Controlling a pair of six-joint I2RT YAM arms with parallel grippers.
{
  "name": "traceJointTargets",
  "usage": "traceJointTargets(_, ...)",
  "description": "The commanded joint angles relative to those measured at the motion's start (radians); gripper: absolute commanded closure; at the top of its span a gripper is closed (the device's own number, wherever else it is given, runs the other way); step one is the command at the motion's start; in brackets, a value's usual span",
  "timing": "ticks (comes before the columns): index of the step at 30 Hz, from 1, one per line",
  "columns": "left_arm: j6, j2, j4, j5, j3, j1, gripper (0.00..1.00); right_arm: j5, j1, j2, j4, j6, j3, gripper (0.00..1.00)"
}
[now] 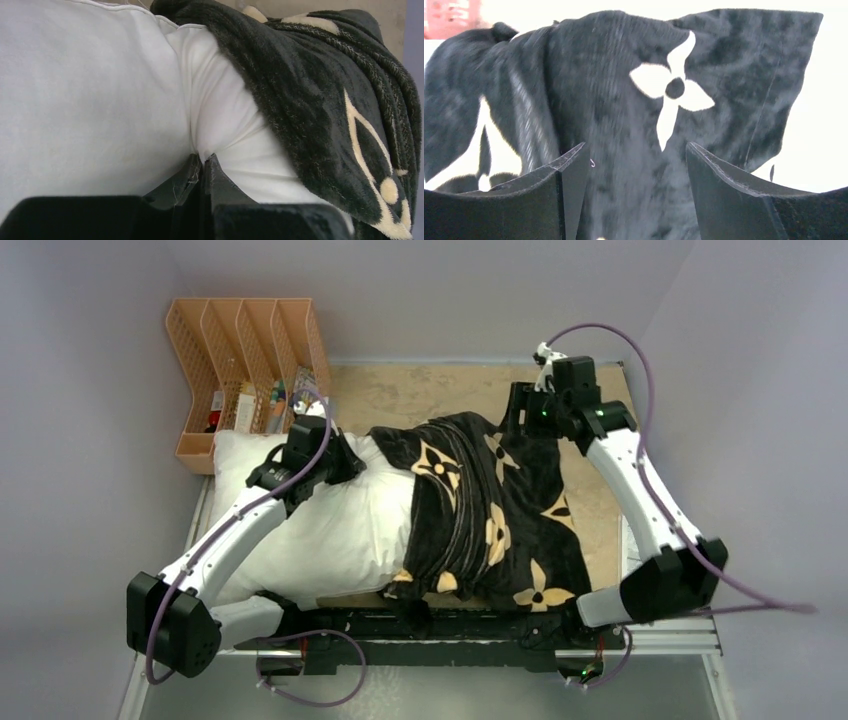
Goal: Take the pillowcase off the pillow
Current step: Remove the pillow from the pillowcase.
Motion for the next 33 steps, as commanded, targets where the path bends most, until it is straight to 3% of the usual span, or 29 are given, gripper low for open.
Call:
traceJointTargets(1,0.038,0.014,-0.162,-0.161,0.008,0.036,1.0,-0.163,0.003,-0.156,-0.021,0.054,-0.099,0.27)
traceJointTargets(6,0.017,0.033,-0.129,-0.152,0.022,0.036,1.0,-0.287,0.154,-0.246,0.091,0.165,-0.373,0.22)
traceJointTargets(8,0.019,0.04,-0.122,-0.144,0.028,0.036,1.0,-0.322,0.194,-0.227,0.147,0.2,-0.44,0.24)
traceJointTargets(10,0.018,0.039,-0.127,-0.143,0.027,0.036,1.0,-0.263,0.2,-0.211,0.163,0.217,-0.462,0.52)
traceJointTargets(13,0.015,0.015,-0.153,-0.17,0.013,0.036,1.0,0.056,0.187,-0.242,0.105,0.244,-0.443,0.94)
traceJointTargets(14,0.011,0.004,-0.167,-0.191,0.005,0.036,1.0,0.207,0.17,-0.255,0.057,0.237,-0.418,1.0)
traceJointTargets(16,0.013,-0.008,-0.196,-0.231,-0.017,0.052,1.0,0.39,0.067,-0.278,0.023,0.178,-0.362,1.0)
traceJointTargets(18,0.035,-0.017,-0.201,-0.211,-0.062,0.135,1.0,0.416,-0.107,-0.293,0.048,0.103,-0.311,1.0)
traceJointTargets(20,0.048,-0.028,-0.173,-0.108,-0.111,0.242,1.0,0.354,-0.248,-0.29,0.077,0.049,-0.257,1.0)
traceJointTargets(22,0.055,-0.038,-0.153,-0.058,-0.132,0.291,1.0,0.171,-0.323,-0.248,0.103,0.019,-0.191,1.0)
traceJointTargets(26,0.072,-0.026,-0.146,-0.016,-0.111,0.293,1.0,-0.19,-0.317,-0.16,0.141,0.001,-0.17,1.0)
traceJointTargets(29,0.096,-0.026,-0.134,0.066,-0.105,0.293,1.0,-0.325,-0.297,-0.141,0.147,-0.008,-0.205,1.0)
traceJointTargets(31,0.124,-0.028,-0.124,0.142,-0.099,0.293,1.0,-0.327,-0.248,-0.13,0.088,-0.033,-0.195,0.87)
traceJointTargets(33,0.15,-0.032,-0.127,0.215,-0.075,0.291,1.0,-0.25,-0.151,-0.129,0.034,-0.06,-0.181,0.64)
